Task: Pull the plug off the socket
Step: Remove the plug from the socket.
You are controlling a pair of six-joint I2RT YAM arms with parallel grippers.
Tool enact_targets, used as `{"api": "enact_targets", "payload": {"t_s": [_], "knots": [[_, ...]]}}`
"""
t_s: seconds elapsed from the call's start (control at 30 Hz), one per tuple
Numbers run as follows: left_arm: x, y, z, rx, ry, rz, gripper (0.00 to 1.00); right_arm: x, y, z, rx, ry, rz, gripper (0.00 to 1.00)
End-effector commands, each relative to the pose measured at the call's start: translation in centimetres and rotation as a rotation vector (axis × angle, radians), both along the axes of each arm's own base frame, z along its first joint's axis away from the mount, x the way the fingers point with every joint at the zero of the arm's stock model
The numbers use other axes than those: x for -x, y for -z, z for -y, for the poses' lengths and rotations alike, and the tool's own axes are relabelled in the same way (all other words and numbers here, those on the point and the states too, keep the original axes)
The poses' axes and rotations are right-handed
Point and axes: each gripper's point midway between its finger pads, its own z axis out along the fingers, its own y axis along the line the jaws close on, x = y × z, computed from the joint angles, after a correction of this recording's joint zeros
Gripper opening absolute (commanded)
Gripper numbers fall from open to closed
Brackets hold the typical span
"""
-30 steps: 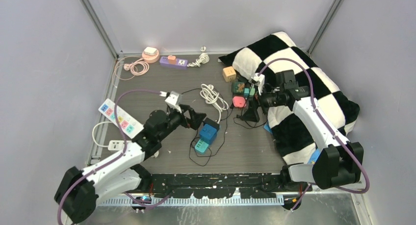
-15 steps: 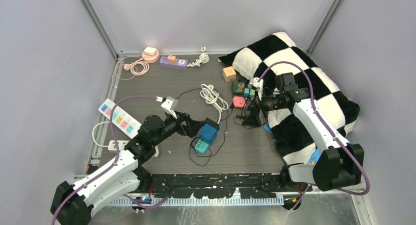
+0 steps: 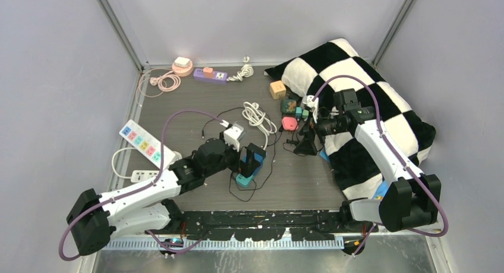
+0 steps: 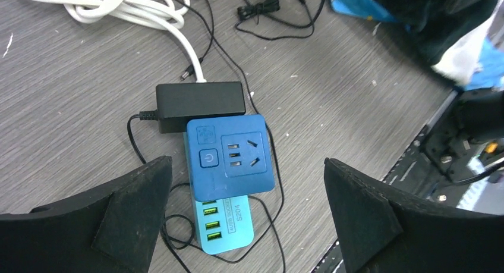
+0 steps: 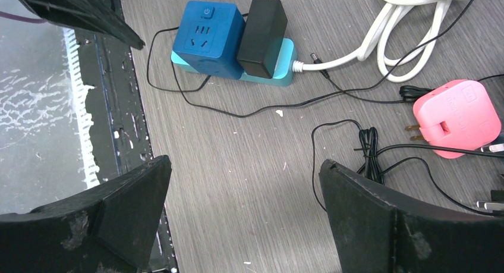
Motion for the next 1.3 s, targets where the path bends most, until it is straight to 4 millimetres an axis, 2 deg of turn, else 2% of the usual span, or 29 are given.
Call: {"api": "enact_targets", "payload": {"t_s": [0.0,0.27,0.57,1.0,1.07,1.13,1.27], "knots": [[-1.4,-0.1,-0.3,-0.137,-0.065,0.093,0.99,0.1,-0.8,-0.3,-0.026,-0.024,0.031,1.0],[-2.2,1.6,0.4,-0.279,-0.084,0.09,0.95,0.2,-0.7,-0.4,-0.026,-0.029,0.027,1.0],[-1.8,2.9,2.2,-0.276,-0.028,0.04,0.89,0.3,-0.6,-0.5,-0.024,-0.035,0.025,1.0],[-1.4,4.8,3.1,-0.306,-0.005,-0.009,0.75,0.3,-0.5,-0.5,-0.021,-0.037,0.023,1.0],[-1.4,5.0,3.2,-0.309,-0.001,-0.014,0.72,0.3,-0.4,-0.5,-0.021,-0.038,0.022,1.0],[-1.3,5.2,3.3,-0.311,0.006,-0.02,0.63,0.3,-0.4,-0.5,-0.02,-0.038,0.021,1.0],[-1.2,5.4,3.3,-0.317,0.014,-0.024,0.32,0.3,-0.4,-0.6,-0.021,-0.041,0.019,1.0]]}}
